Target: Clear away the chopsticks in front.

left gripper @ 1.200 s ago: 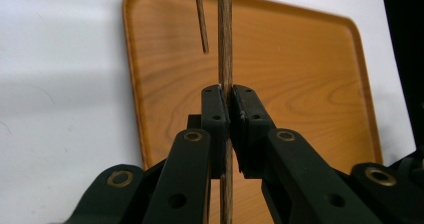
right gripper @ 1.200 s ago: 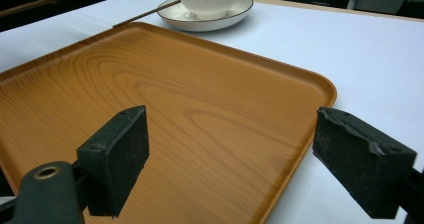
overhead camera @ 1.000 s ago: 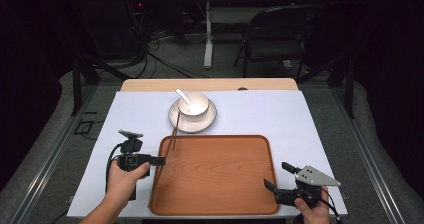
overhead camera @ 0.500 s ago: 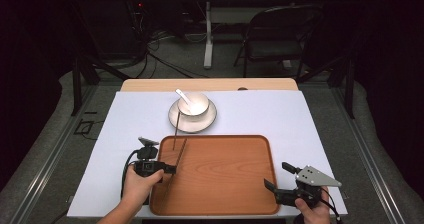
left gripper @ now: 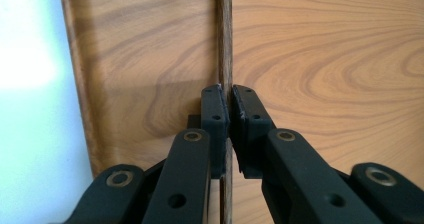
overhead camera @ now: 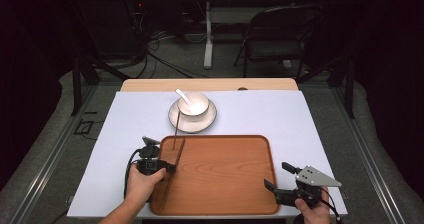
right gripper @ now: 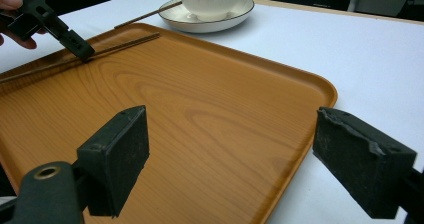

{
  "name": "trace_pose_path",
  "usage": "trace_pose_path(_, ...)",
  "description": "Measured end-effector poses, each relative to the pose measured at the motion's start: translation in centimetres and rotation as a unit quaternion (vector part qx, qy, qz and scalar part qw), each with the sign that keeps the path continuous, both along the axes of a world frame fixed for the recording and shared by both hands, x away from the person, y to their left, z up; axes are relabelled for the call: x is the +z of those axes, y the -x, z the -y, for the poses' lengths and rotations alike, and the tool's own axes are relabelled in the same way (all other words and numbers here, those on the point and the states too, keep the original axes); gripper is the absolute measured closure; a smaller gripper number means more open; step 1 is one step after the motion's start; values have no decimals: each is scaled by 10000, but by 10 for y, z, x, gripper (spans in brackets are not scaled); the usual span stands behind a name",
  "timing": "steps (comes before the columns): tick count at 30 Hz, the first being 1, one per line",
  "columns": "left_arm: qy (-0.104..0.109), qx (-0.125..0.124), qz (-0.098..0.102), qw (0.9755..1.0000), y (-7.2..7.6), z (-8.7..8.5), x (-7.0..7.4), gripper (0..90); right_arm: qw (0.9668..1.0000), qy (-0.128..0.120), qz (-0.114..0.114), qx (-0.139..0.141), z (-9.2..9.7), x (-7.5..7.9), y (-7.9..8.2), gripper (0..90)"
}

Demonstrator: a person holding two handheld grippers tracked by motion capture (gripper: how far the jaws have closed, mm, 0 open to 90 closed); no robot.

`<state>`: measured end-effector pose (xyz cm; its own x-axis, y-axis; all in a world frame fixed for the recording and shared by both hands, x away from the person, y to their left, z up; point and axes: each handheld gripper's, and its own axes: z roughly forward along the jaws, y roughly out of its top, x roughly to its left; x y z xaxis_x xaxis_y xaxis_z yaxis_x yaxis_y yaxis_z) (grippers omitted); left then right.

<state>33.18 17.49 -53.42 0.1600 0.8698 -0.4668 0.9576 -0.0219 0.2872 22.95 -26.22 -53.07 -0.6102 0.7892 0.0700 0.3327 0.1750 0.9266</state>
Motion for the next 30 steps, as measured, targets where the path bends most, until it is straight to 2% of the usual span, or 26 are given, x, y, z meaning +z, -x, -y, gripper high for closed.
trace_pose_path(21, 61, -7, -40, 10000, 1, 0, -2, 837, 10000, 5, 10, 11, 0, 0, 0, 146)
trace_pose_path(26, 176, -40, 28, 9998, 1, -4, 3, 797, 10000, -1, 6, 2, 0, 0, 0, 146)
trace_pose_path(27, 230, -17, 115, 9997, 1, -6, 6, 787, 10000, 0, 6, 1, 0, 0, 0, 146)
trace_pose_path(28, 230, -17, 115, 9997, 1, -6, 6, 770, 10000, 0, 6, 1, 0, 0, 0, 146)
trace_pose_path(30, 365, 9, 188, 9992, -1, -10, 12, 733, 10000, 0, 8, 4, 0, 0, 0, 146)
